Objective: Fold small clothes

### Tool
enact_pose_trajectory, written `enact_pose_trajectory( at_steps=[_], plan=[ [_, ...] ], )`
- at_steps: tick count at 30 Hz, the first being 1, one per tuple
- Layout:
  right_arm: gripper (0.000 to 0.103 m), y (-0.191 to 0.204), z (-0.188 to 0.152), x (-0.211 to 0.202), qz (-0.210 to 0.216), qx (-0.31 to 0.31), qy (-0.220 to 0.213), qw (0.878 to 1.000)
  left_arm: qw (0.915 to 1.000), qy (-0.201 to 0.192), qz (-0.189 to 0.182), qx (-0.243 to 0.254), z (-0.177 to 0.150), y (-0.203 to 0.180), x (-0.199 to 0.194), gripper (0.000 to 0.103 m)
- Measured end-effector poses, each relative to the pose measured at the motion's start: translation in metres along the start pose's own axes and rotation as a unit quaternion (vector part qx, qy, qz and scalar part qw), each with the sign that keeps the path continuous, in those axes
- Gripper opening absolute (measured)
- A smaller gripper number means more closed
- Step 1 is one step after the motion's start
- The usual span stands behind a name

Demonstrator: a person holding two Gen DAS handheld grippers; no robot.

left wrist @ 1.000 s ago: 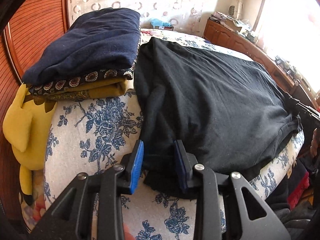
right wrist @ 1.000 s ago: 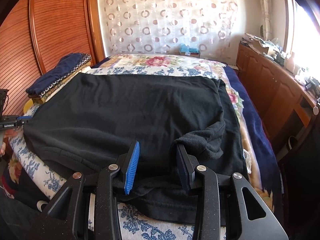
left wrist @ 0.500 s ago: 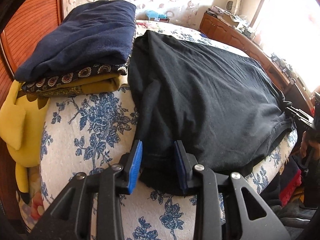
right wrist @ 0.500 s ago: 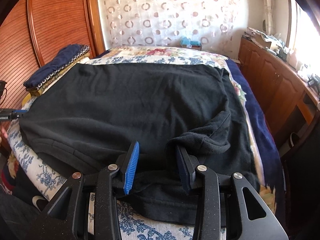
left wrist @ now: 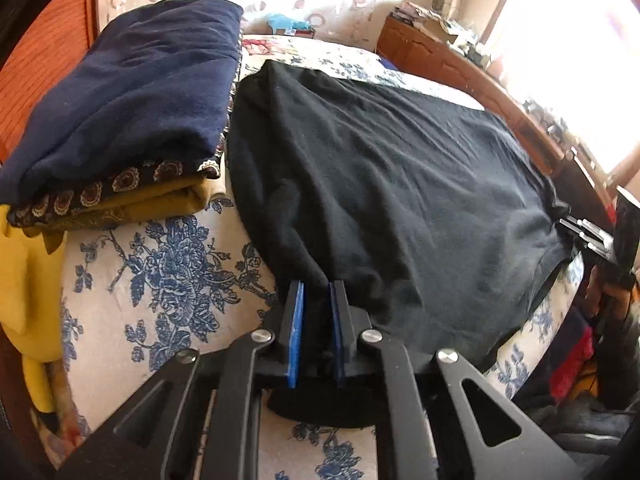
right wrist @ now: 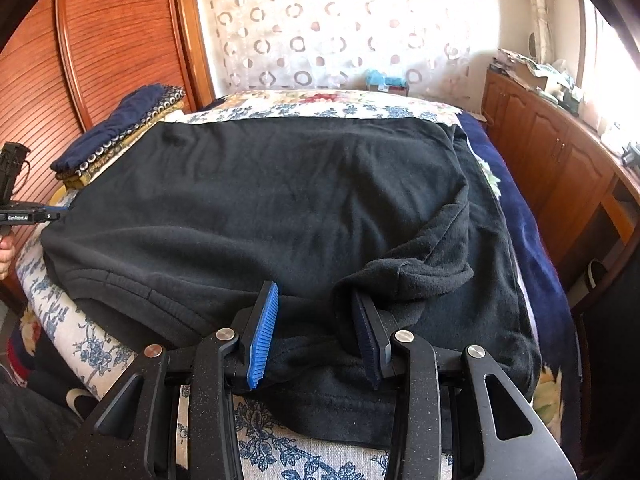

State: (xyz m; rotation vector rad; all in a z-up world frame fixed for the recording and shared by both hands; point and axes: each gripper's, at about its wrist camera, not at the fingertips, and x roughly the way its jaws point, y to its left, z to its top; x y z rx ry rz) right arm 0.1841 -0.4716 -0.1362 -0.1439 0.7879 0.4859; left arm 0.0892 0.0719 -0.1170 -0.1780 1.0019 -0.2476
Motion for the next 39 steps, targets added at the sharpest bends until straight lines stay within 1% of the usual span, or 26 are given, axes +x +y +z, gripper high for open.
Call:
enact_pose_trajectory(
  at_steps=[2,3,5,9,12,14,19,21,27,30,31,33,35,36,39],
  plan=[
    [0.038,-0.001,-0.001,0.0,0.002,0.003,-0.002,1.0,0.9999,-0.01,-0.002,-0.004,0.0,-0.001,-0.002,0.007],
    [0.038,-0.002,-0.002,-0.001,0.004,0.004,-0.002,1.0,0.9995,-0.025,-0.014,-0.011,0.001,-0.003,-0.006,0.006],
    [0.038,-0.003,-0.004,-0.002,0.005,0.007,-0.005,1.0,0.9985,-0.041,-0.032,-0.016,0.004,-0.007,-0.012,0.006],
    [0.038,-0.007,-0.005,-0.005,0.007,0.012,-0.009,1.0,0.9953,-0.07,-0.066,-0.002,0.021,-0.034,-0.023,0.002],
    [0.038,-0.01,-0.005,-0.01,0.003,0.014,-0.016,1.0,0.9922,-0.094,-0.08,0.021,0.04,-0.064,-0.029,0.001],
    [0.038,-0.013,-0.005,-0.017,0.001,0.018,-0.024,1.0,0.9885,-0.11,-0.097,0.038,0.054,-0.09,-0.033,0.001],
    [0.037,-0.024,-0.005,-0.03,-0.017,0.018,-0.035,0.999,0.9802,-0.126,-0.132,0.076,0.084,-0.142,-0.029,0.0],
    [0.038,-0.032,-0.006,-0.036,-0.024,0.023,-0.037,0.999,0.9762,-0.127,-0.15,0.093,0.096,-0.165,-0.025,0.0],
    [0.038,-0.049,-0.014,-0.052,-0.03,0.041,-0.045,0.998,0.9646,-0.127,-0.184,0.14,0.127,-0.23,-0.013,0.0],
    [0.038,-0.055,-0.017,-0.056,-0.033,0.046,-0.047,0.997,0.9552,-0.129,-0.203,0.173,0.139,-0.27,-0.014,0.0],
    [0.038,-0.056,-0.018,-0.057,-0.035,0.046,-0.048,0.997,0.9527,-0.131,-0.203,0.185,0.142,-0.285,-0.015,0.0],
    [0.038,-0.059,-0.02,-0.059,-0.037,0.05,-0.049,0.997,0.9496,-0.129,-0.198,0.205,0.146,-0.305,-0.015,0.0],
    [0.038,-0.061,-0.021,-0.062,-0.035,0.057,-0.051,0.996,0.9477,-0.125,-0.2,0.215,0.148,-0.315,-0.011,0.0],
    [0.038,-0.062,-0.021,-0.063,-0.034,0.059,-0.053,0.996,0.9481,-0.125,-0.198,0.215,0.149,-0.318,-0.011,0.0],
    [0.038,-0.061,-0.021,-0.065,-0.029,0.06,-0.057,0.996,0.9522,-0.117,-0.195,0.204,0.146,-0.31,-0.01,0.0]
  ],
)
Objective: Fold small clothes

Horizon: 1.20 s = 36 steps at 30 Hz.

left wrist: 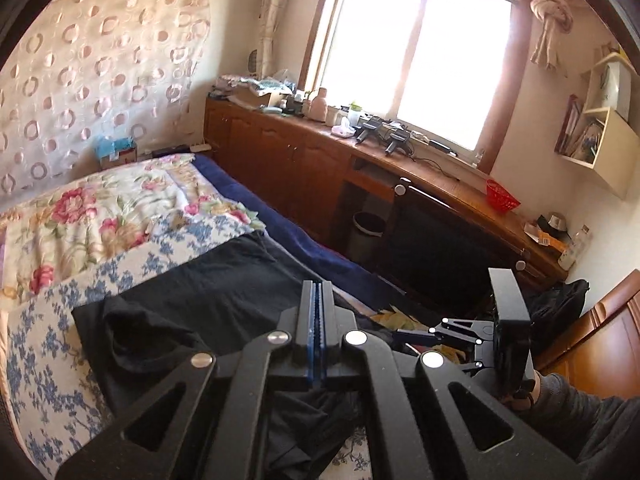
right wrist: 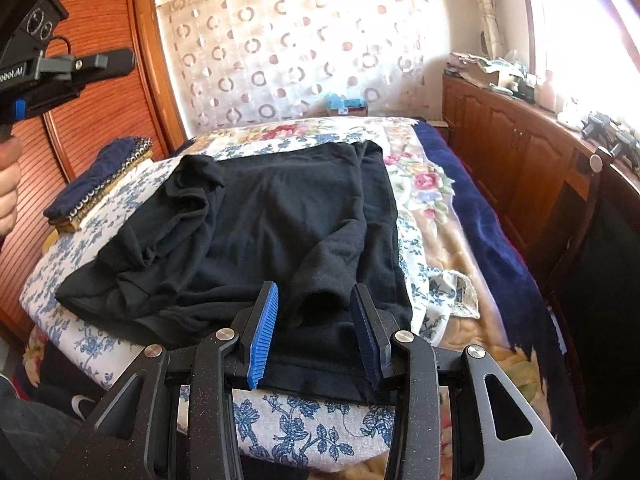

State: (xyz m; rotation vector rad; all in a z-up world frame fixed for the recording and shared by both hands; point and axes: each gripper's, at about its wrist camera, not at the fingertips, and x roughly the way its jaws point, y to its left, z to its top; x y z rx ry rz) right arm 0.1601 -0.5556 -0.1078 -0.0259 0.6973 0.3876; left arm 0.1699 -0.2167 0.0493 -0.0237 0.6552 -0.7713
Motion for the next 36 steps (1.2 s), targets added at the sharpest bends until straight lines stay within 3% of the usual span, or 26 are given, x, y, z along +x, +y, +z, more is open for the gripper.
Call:
enact_pose_trajectory(
  at_steps=[11,22,33,34,36],
  plan=[
    [0.038,0.035,0.02,0.018,0.037,-0.018,-0.005,0.999,0.995,0.026,0.091,-0.031,-0.063,0.06,-0.033,0.0],
    [0.038,0.111,0.075,0.073,0.085,-0.096,0.017,0.992,0.983,0.049,0.157,-0.082,-0.138,0.115,-0.067,0.0],
    [0.038,0.157,0.127,0.17,0.107,-0.139,0.075,0.982,0.978,0.045,0.17,-0.112,-0.167,0.136,-0.083,0.0],
    [0.039,0.16,0.13,0.176,0.108,-0.139,0.078,0.981,0.9781,0.044,0.168,-0.114,-0.168,0.136,-0.085,0.0],
    [0.06,0.167,0.132,0.188,0.108,-0.141,0.086,0.98,0.9784,0.042,0.166,-0.115,-0.17,0.135,-0.086,0.0]
  ],
)
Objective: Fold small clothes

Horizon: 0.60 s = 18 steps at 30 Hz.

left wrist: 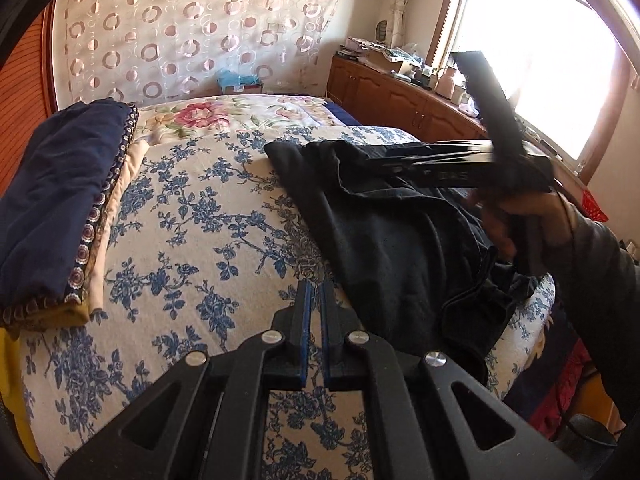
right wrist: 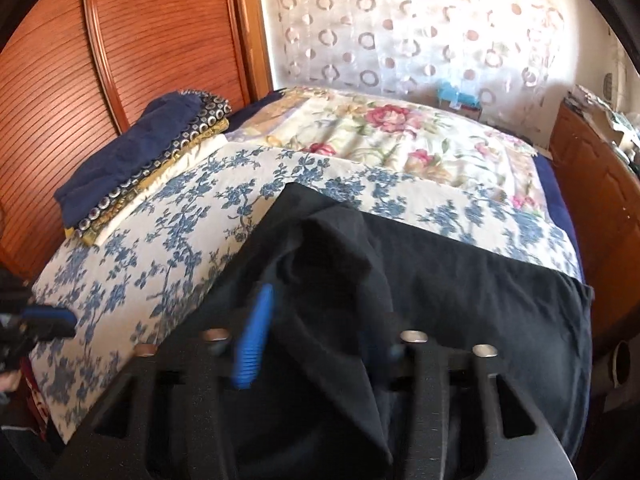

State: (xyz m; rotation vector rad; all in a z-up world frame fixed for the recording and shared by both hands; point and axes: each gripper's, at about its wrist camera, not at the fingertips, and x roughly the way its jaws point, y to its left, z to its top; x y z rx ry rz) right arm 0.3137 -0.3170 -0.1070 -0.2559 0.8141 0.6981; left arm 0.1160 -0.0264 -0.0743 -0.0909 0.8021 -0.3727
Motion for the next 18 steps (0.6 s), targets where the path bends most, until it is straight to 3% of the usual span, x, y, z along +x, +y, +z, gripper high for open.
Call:
enact_pose_trajectory(
  at_steps=[3,10,15,18],
  plan=[
    [0.062,0.012,0.002,0.009,0.003,-0.022,0.008,1.0,1.0,-0.003,-0.002,0.0,-0.002,-0.001,-0.004,0.0],
    [0.064,0.023,-0.012,0.035,-0.078,-0.091,0.071,0.99,0.9998,-0.017,-0.011,-0.005,-0.001,-0.004,-0.012,0.0],
    [0.063,-0.007,-0.008,0.036,-0.129,-0.054,0.065,0.988,0.9997,-0.02,-0.015,-0.006,-0.001,-0.008,-0.013,0.0],
    [0.064,-0.031,-0.003,0.029,-0.113,-0.004,0.048,0.992,0.9996,-0.019,-0.018,-0.003,-0.002,-0.011,-0.012,0.0]
  ],
)
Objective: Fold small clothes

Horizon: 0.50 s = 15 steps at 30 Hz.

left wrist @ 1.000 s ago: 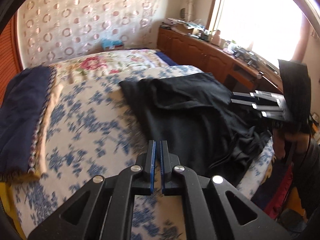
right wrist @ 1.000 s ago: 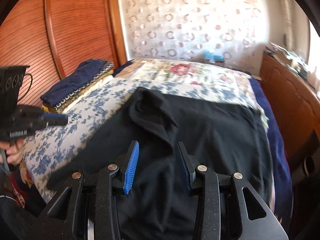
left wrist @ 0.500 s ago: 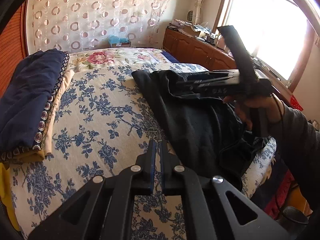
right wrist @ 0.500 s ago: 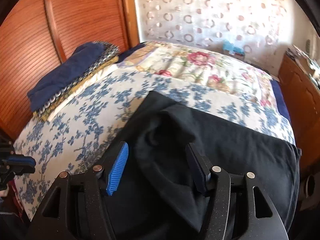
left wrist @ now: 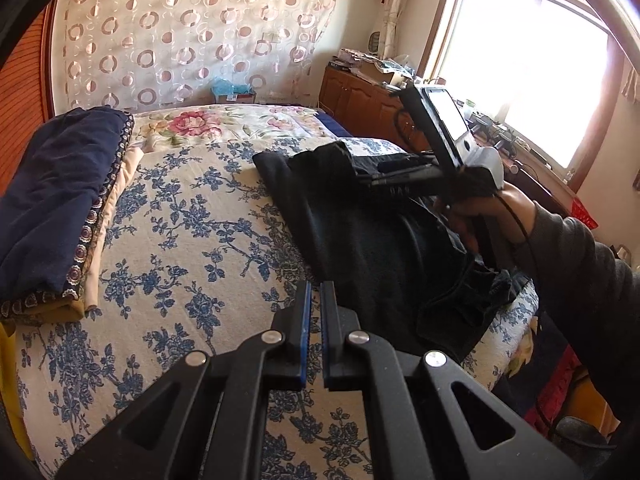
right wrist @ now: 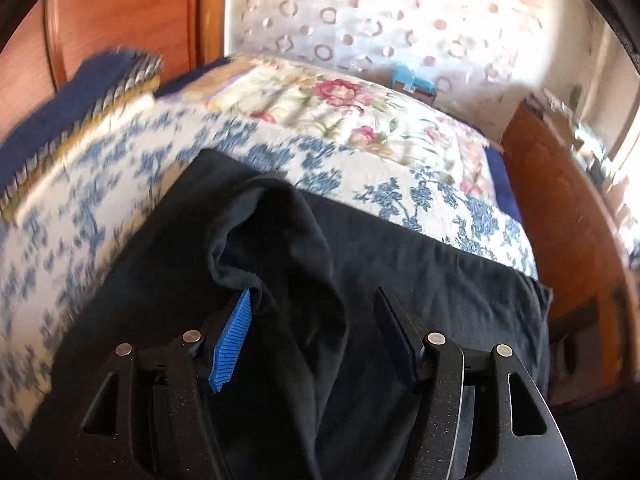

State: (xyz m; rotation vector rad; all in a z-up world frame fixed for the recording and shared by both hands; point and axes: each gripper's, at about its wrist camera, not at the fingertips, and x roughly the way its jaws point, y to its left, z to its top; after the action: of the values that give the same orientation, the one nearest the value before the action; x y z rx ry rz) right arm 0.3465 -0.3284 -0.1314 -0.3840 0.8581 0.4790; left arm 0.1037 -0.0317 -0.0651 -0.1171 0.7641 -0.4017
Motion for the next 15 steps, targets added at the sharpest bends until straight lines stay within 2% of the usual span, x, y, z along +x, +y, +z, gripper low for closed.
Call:
enact_pose_trajectory(
  at_steps=[4,7,8,11,12,15],
  plan=[
    [0.064,-0.002,0.006,0.01,0.045,0.007,0.011,0.999,1.0,0.004,-0.002,-0.003,0.0,-0.001,0.005,0.0],
    [0.063,-0.002,0.008,0.016,0.051,0.009,0.019,0.998,1.0,0.008,-0.003,-0.003,-0.002,-0.001,0.007,0.0],
    [0.06,-0.001,0.009,0.018,0.058,0.014,0.019,0.998,1.0,0.008,-0.003,-0.003,-0.002,-0.002,0.007,0.0],
    [0.012,0.0,0.008,0.014,0.087,0.016,0.008,0.996,1.0,0.008,-0.005,-0.001,-0.003,-0.002,0.006,0.0],
    [0.008,0.001,0.007,0.009,0.088,0.01,-0.002,0.996,0.9999,0.009,-0.005,-0.002,-0.003,-0.002,0.007,0.0],
    [0.006,-0.002,0.007,-0.023,0.099,-0.002,-0.056,0.993,0.9999,0.01,-0.005,-0.003,-0.004,-0.002,0.008,0.0]
  ],
)
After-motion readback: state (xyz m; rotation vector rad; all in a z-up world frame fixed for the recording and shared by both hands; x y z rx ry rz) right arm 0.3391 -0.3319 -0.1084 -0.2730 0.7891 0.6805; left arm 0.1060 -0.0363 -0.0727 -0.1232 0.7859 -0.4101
